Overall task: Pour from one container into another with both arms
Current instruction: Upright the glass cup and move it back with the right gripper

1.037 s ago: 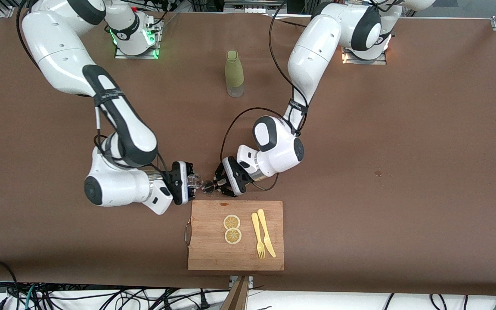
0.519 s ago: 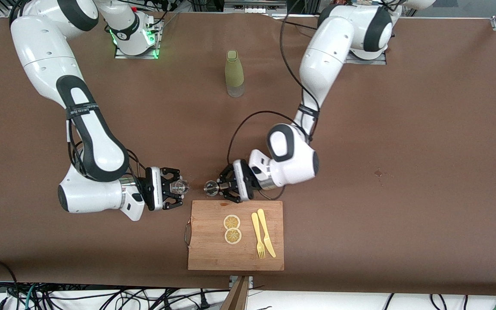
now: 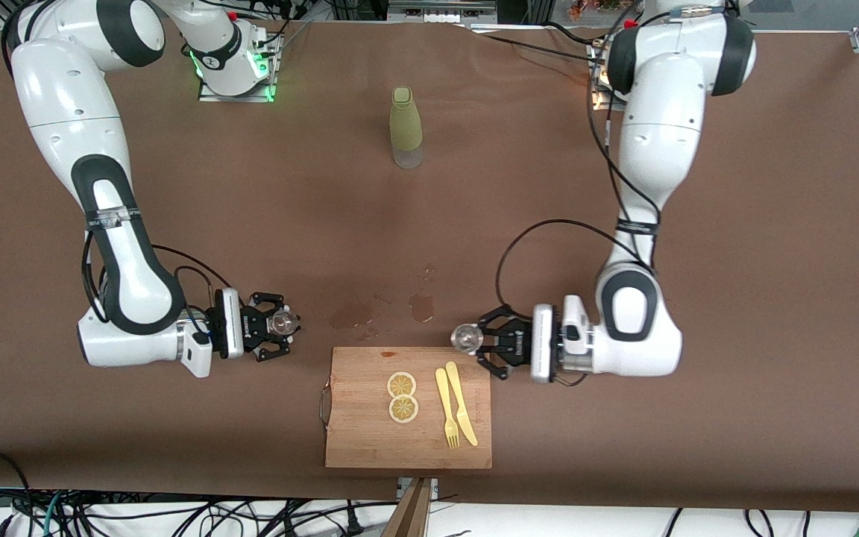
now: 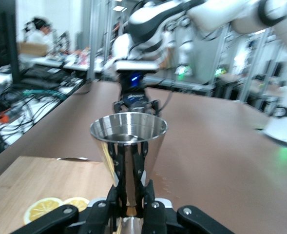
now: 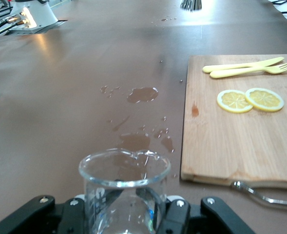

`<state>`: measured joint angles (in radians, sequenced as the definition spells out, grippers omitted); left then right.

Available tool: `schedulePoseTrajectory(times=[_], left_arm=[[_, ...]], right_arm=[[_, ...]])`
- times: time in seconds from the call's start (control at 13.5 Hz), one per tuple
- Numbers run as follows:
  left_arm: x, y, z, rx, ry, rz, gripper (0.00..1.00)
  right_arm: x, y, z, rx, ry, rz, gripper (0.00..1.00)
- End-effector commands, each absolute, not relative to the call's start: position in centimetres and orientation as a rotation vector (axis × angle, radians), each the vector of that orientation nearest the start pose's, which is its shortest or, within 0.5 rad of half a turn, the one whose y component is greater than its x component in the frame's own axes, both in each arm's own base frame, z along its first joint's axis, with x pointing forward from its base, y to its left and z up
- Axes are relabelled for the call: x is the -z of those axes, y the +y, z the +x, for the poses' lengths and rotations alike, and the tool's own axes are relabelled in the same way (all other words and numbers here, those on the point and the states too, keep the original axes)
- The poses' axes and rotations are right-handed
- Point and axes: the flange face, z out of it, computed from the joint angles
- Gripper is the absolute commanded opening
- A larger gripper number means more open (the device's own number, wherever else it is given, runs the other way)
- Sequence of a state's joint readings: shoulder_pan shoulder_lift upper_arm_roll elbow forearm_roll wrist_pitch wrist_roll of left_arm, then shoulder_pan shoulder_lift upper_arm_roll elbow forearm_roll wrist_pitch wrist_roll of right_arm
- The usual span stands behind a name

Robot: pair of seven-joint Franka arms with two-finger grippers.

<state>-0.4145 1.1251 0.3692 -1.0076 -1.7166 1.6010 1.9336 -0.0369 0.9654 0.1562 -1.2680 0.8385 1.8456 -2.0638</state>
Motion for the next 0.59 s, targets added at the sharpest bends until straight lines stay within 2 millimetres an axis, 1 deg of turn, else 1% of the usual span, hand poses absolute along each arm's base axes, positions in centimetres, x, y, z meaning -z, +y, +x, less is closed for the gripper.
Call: schedulePoseTrajectory(times=[0.0,0.15,0.22,0.37,0.44,0.52], left_arm=[[-21.1,-21.8,71.7,-0.9,-1.372,1.148,0.0],[-20.3,-16.4,70.7,-0.862,-1.45,1.052,0.0],[-20.0,-13.7,70.3,-0.838,-1.484,1.019,0.0],[-19.0,-8.2,69.3,-0.794,-1.535,0.99,0.0],[-18.2,-6.2,68.8,-0.782,-1.549,0.971,0.0],[-17.0,-4.3,68.3,-0.785,-1.552,0.952,0.0]], right_arm=[[-16.4,7.8,70.6,0.726,-1.737,-1.414,0.22],[-14.5,5.4,69.5,0.77,-1.71,-1.409,0.22],[-13.6,3.9,68.9,0.791,-1.702,-1.415,0.22],[-12.3,1.4,68.3,0.862,-1.699,-1.422,0.22],[-11.8,1.0,67.9,0.902,-1.683,-1.416,0.22],[-11.3,-0.1,67.5,0.915,-1.668,-1.434,0.22]])
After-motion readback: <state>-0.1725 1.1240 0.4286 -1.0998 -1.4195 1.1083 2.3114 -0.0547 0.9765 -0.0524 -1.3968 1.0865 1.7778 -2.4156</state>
